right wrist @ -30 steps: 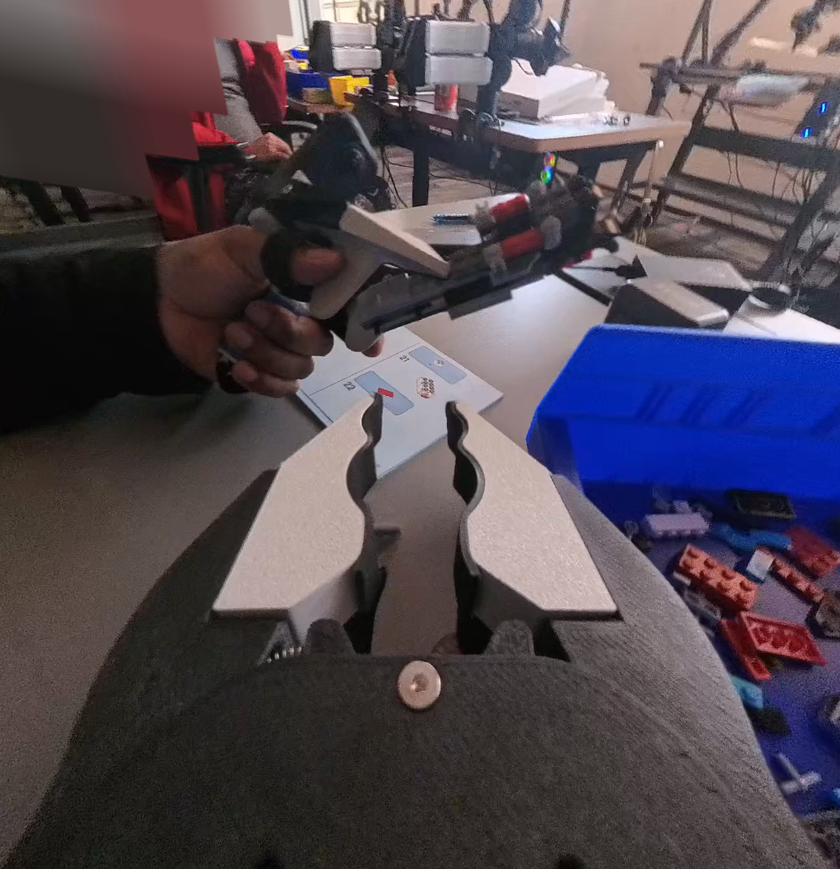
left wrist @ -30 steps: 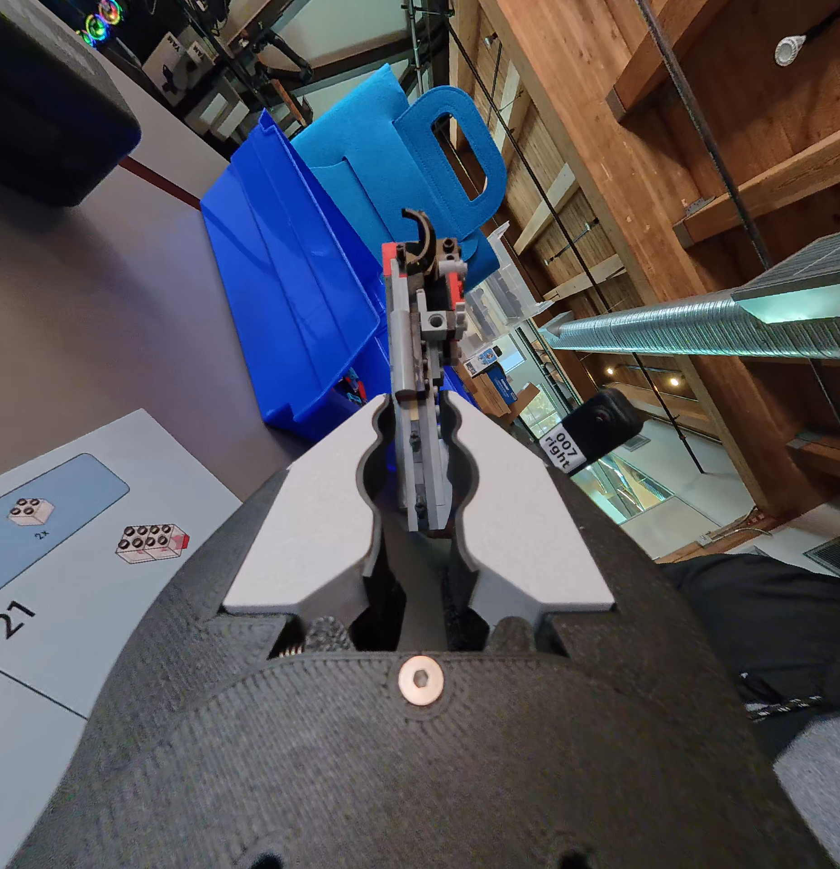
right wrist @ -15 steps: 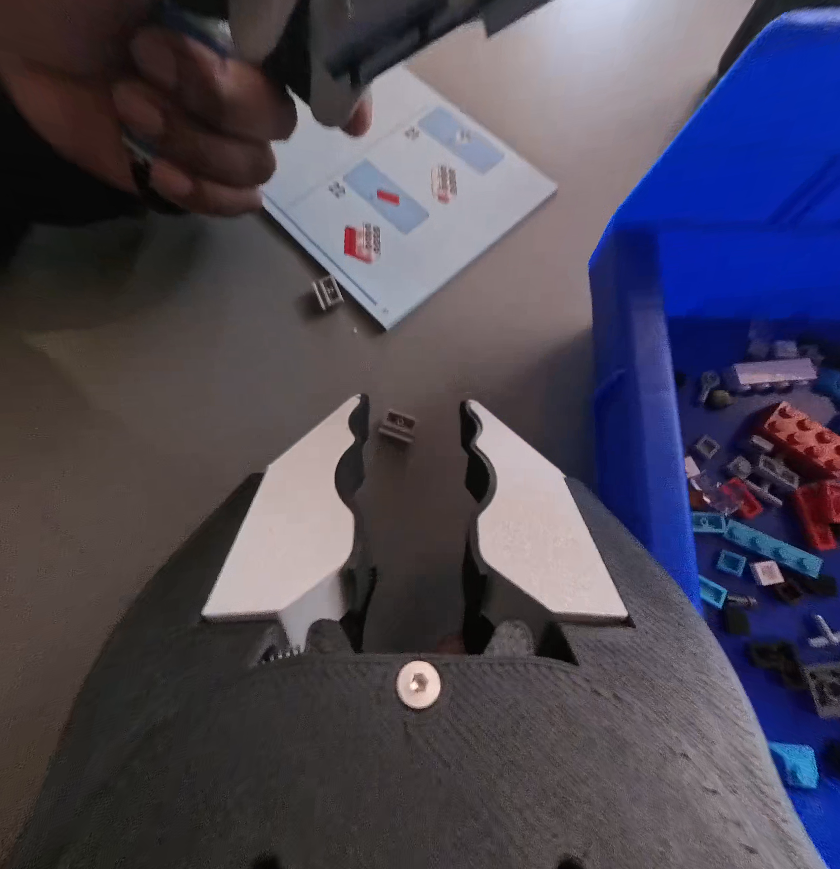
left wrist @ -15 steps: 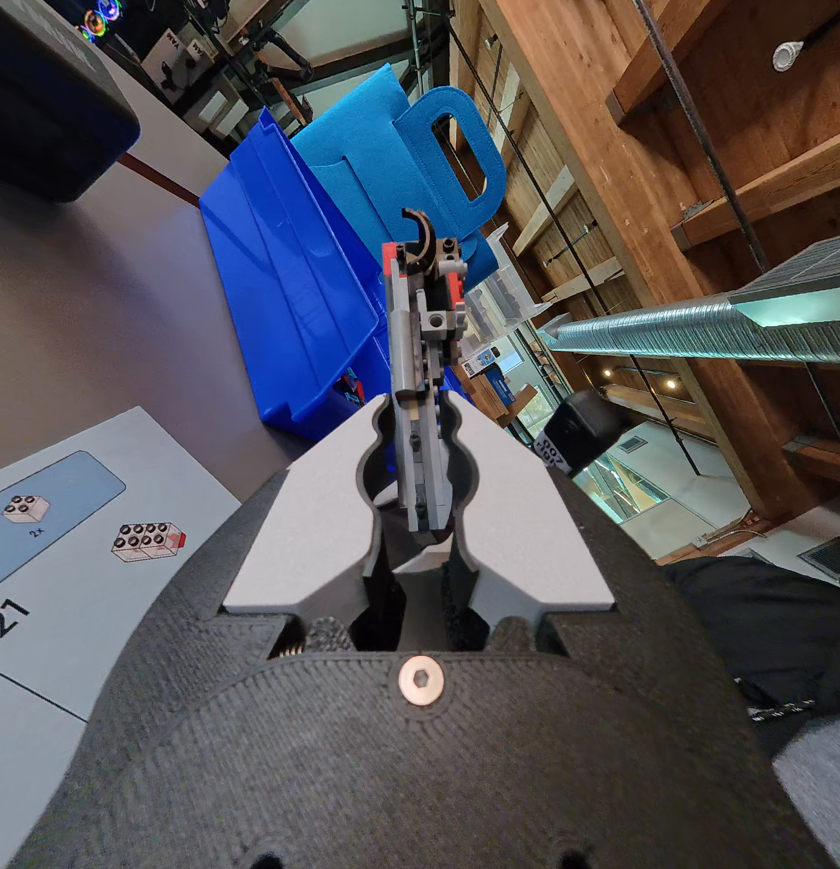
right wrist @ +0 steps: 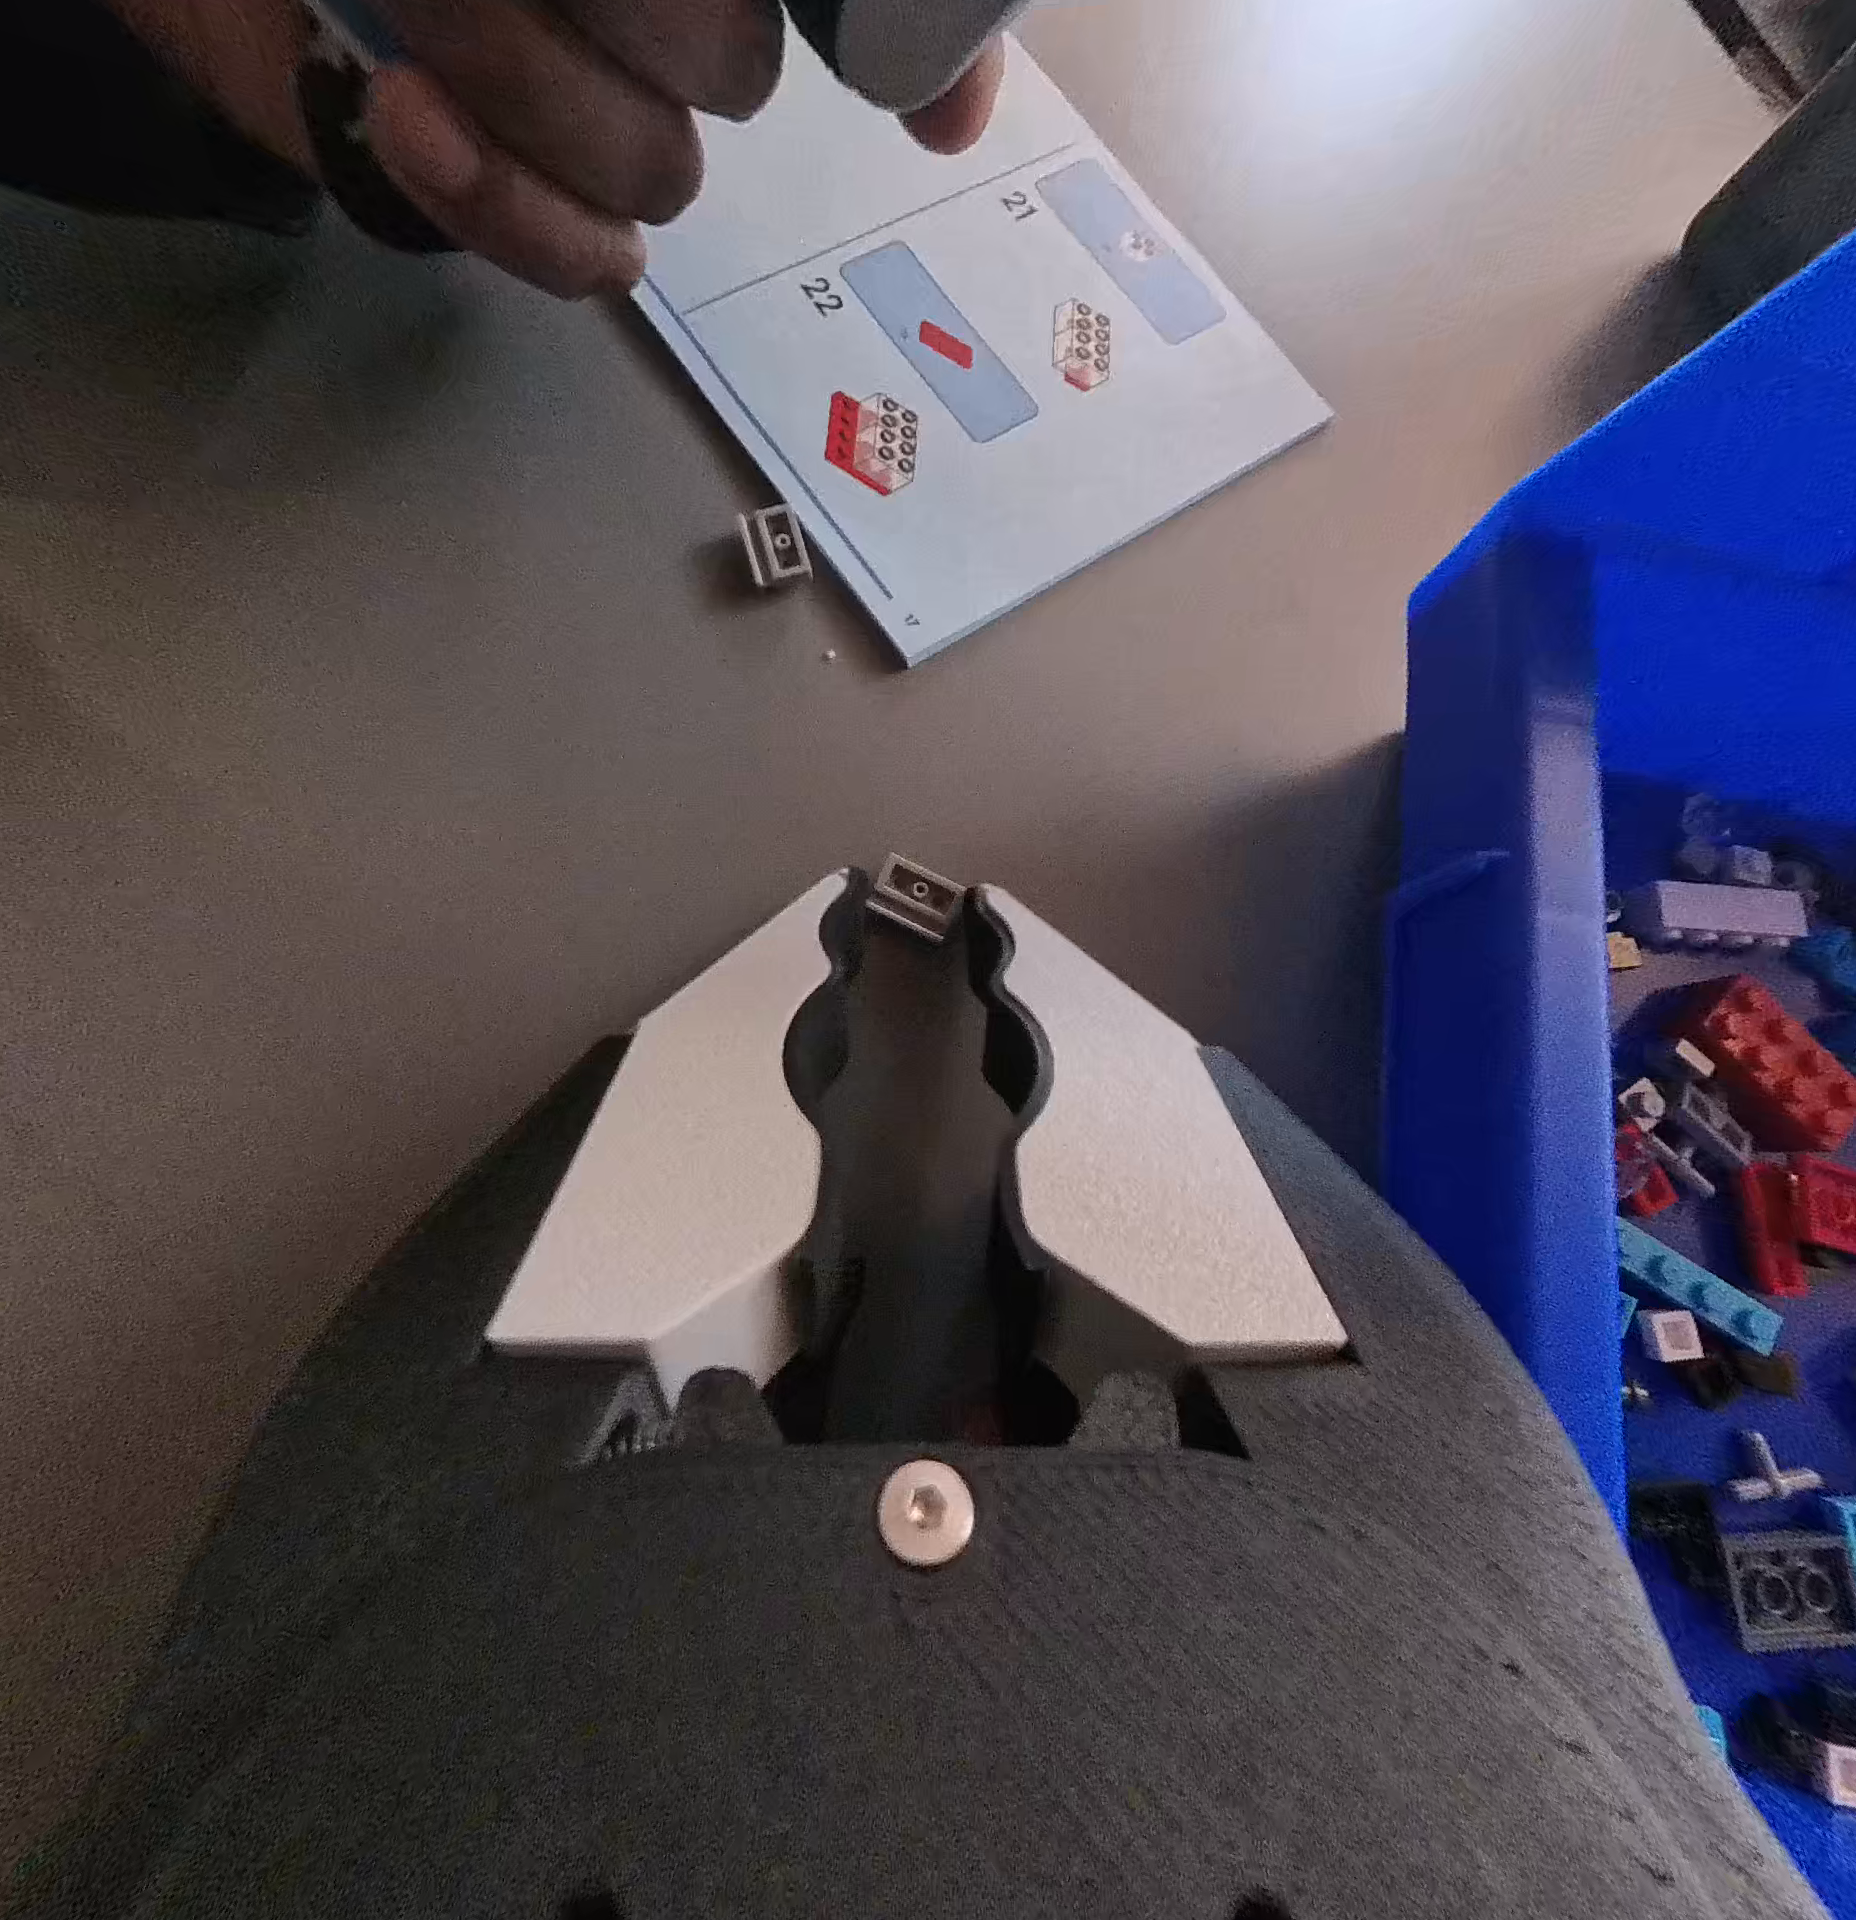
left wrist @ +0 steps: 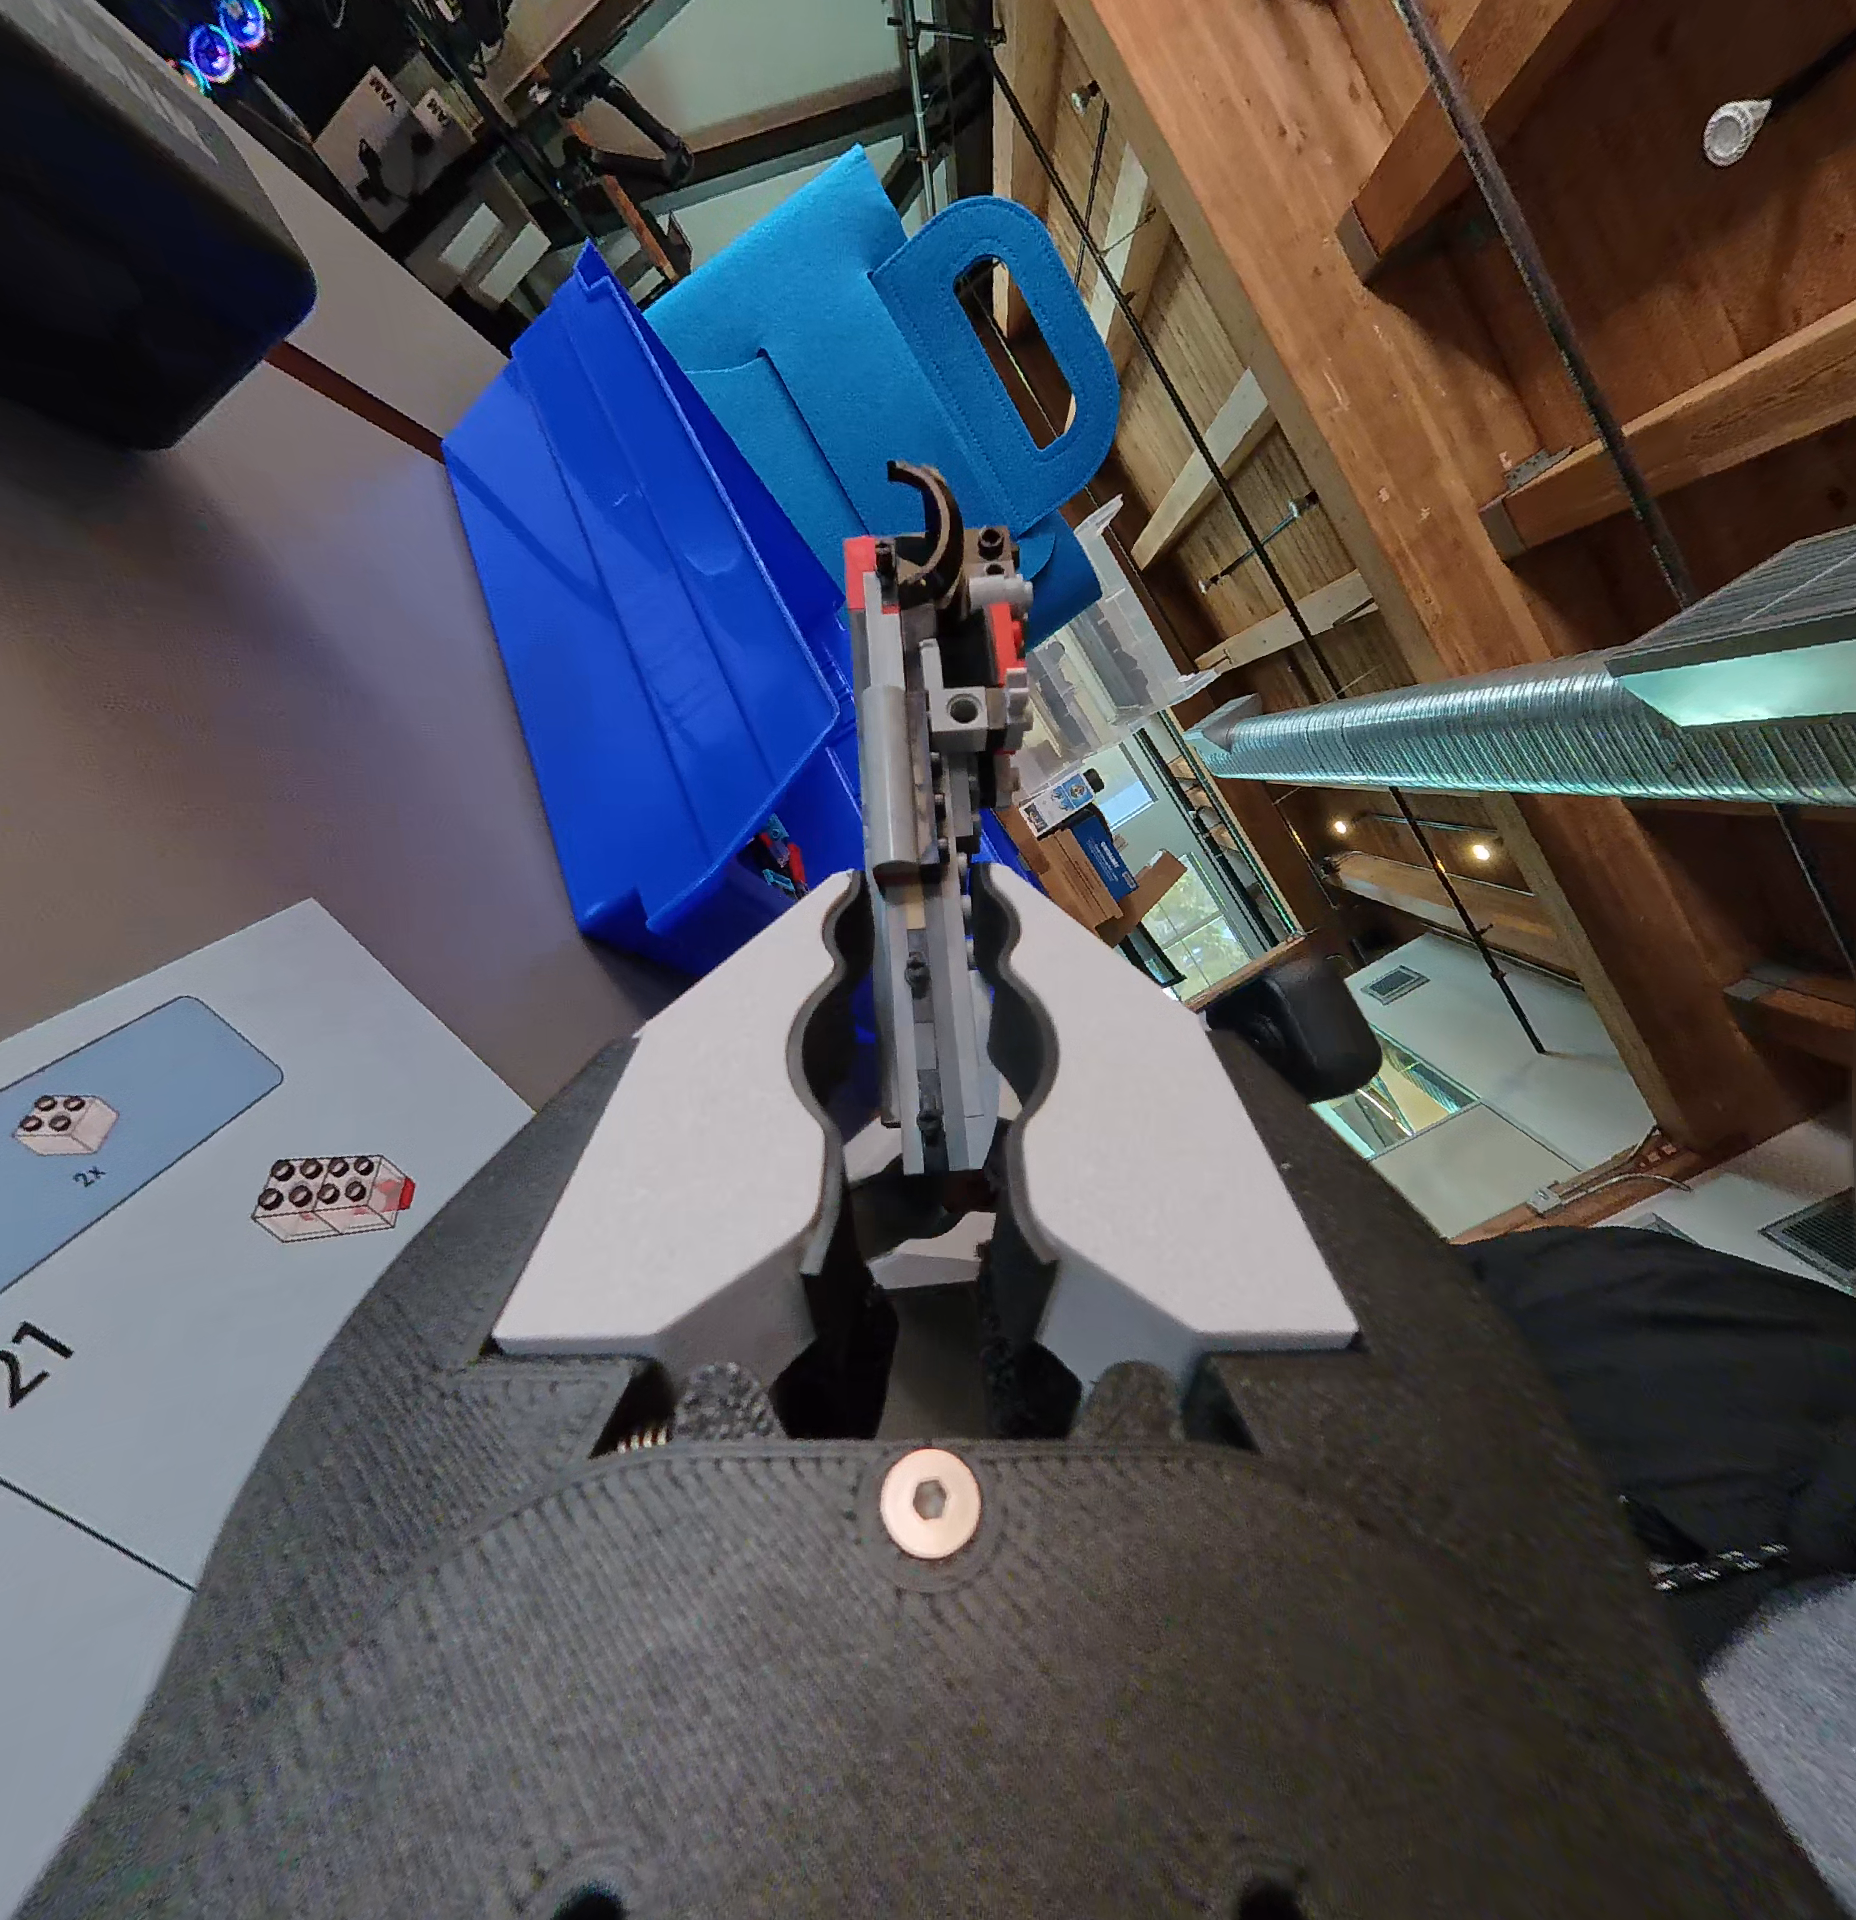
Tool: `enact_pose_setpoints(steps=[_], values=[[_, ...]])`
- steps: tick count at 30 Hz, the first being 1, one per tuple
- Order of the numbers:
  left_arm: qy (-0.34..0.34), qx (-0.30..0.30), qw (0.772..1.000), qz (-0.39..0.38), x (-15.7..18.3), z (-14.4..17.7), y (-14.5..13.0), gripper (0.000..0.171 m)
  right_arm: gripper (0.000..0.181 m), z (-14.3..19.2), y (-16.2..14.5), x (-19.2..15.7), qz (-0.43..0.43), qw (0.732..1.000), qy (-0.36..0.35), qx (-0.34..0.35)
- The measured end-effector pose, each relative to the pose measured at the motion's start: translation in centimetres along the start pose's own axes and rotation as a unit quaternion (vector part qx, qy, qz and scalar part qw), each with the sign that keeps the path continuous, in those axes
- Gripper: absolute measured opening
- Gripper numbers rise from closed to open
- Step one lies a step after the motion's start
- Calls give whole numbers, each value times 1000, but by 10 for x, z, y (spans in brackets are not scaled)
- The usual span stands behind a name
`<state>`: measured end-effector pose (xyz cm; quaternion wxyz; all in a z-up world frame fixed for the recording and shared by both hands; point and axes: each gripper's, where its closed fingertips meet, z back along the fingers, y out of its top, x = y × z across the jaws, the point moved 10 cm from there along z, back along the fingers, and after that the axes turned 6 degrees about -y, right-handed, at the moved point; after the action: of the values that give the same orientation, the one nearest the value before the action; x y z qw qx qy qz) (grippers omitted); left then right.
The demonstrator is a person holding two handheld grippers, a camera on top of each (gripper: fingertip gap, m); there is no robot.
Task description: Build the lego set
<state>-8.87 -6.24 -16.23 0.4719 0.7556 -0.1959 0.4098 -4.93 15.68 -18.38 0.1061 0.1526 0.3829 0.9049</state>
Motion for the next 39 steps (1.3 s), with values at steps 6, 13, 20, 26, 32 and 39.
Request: enact_pose_setpoints(steps=[6, 13, 20, 26, 32, 39], values=[[0, -1, 1000, -3, 1, 0, 0, 18, 23, 36, 27, 9, -30, 981, -17, 192], [5, -1, 1000, -3, -1, 0, 0, 18, 29, 51, 28, 26, -109, 965, -22, 238], [6, 2, 1000, -5, 0, 1, 1, 18, 29, 30, 20, 18, -121, 980, 26, 158], [7, 1, 1000, -5, 2, 1, 1, 18, 29, 1, 13, -6, -30, 996, 46, 71], [8, 0, 1000, -10, 4, 0, 2, 18, 32, -17, 22, -20, 38, 997, 56, 29], [7, -3, 1000, -17, 7, -1, 2, 18, 16, -25, 27, -23, 49, 998, 45, 16]])
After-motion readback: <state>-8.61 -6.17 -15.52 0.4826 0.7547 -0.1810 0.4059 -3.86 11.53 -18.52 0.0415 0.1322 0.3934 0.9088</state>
